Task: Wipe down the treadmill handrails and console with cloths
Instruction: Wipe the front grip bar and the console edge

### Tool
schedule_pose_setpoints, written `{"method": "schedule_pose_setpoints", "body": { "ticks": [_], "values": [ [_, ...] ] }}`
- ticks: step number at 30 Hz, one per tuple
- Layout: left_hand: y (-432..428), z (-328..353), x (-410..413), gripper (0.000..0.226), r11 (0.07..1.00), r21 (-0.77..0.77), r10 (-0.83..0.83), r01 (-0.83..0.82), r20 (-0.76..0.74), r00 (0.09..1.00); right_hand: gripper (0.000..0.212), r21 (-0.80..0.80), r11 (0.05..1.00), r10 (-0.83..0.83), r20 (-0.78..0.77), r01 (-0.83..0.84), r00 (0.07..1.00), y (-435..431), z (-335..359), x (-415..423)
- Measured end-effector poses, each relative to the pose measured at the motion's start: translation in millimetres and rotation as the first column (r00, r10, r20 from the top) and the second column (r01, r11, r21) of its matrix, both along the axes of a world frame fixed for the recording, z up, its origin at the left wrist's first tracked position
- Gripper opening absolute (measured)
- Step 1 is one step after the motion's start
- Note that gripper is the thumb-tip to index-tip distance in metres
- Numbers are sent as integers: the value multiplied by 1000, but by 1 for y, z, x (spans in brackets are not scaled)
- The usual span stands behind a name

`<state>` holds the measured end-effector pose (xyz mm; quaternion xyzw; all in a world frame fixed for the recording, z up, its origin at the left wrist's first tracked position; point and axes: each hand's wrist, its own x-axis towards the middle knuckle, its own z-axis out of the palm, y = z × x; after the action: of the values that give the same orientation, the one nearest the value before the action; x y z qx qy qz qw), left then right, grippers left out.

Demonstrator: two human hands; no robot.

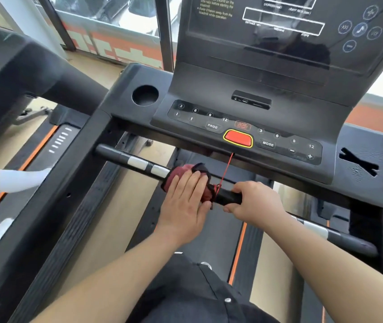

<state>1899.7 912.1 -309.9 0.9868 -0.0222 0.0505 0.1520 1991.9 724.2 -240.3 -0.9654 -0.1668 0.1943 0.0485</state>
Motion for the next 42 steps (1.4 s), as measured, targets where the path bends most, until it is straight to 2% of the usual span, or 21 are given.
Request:
{"method": "schedule_pose_setpoints", "body": {
  "ticks": [2, 4, 7, 10, 11, 13, 15, 16, 19, 22, 23, 25, 26, 28, 30, 31, 35, 37, 39, 40, 42],
  "values": [
    [11, 2, 23, 55, 995, 96, -28, 33, -55, 998, 36, -11, 1000, -8, -20, 8, 1000, 1, 1, 2],
    [18, 19, 57, 53, 975, 213, -21, 60, -180, 983, 35, -11, 1000, -13, -31, 13, 999, 2, 2, 2],
    [21, 35, 92, 62, 978, 208, 72, 4, -358, 931, 33, 13, 1000, -15, -49, 16, 999, 2, 3, -1],
    [9, 36, 78, 44, 973, 228, 85, -22, -269, 959, 34, 36, 999, -28, -104, 32, 994, 0, 5, -1],
    [3, 31, 60, 38, 981, 185, 97, -54, -231, 968, 34, 44, 998, -28, -119, 34, 992, -1, 5, -1],
    [-5, 15, 25, 47, 995, 67, 79, -72, -111, 991, 32, 87, 996, -25, -139, 37, 990, -4, 5, -1],
    [0, 4, 16, 58, 998, 53, 23, -19, -83, 996, 31, 134, 989, -47, -138, 66, 989, -4, 8, 0],
    [8, 4, 24, 55, 997, 73, -14, 19, -73, 997, 36, 149, 986, -63, -127, 81, 990, -3, 12, 1],
    [27, 26, 61, 38, 975, 187, -95, 118, -126, 987, 38, 255, 960, -100, -71, 115, 992, 5, 21, 6],
    [43, 39, 96, 33, 955, 264, -43, 134, -326, 944, 33, 352, 928, -103, -66, 120, 992, 22, 29, 6],
    [46, 41, 96, 26, 958, 260, -35, 120, -310, 950, 31, 373, 919, -111, -66, 128, 992, 29, 30, 5],
    [51, 38, 78, 19, 961, 263, -30, 88, -218, 976, 29, 404, 903, -137, -44, 143, 990, 44, 29, 4],
    [53, 30, 62, 21, 978, 201, -32, 60, -137, 990, 28, 420, 897, -140, -30, 140, 990, 53, 27, 4],
    [63, 9, 38, 31, 986, 110, -134, 129, 42, 990, 27, 444, 888, -124, -18, 119, 992, 69, 21, 4],
    [99, -3, 38, 38, 966, 132, -233, 221, 88, 968, 28, 438, 893, -94, -36, 100, 995, 86, 16, 2],
    [125, -3, 46, 39, 967, 143, -229, 213, 103, 968, 29, 426, 900, -77, -51, 91, 996, 94, 14, 2],
    [213, 11, 60, 40, 951, 306, -74, 52, 63, 995, 37, 332, 938, -64, -113, 98, 992, 119, 8, 2],
    [213, 19, 58, 42, 944, 320, 78, -82, 26, 997, 41, 291, 951, -69, -136, 106, 988, 127, 5, 0],
    [177, 25, 60, 50, 927, 324, 217, -189, -51, 975, 43, 261, 960, -73, -130, 105, 989, 133, 3, -3],
    [155, 22, 60, 54, 931, 325, 204, -166, -85, 975, 43, 251, 961, -85, -126, 115, 988, 135, 4, -4],
    [120, 17, 56, 55, 957, 291, 41, -9, -103, 994, 34, 243, 962, -94, -124, 122, 988, 139, 6, -4]
  ]
}}
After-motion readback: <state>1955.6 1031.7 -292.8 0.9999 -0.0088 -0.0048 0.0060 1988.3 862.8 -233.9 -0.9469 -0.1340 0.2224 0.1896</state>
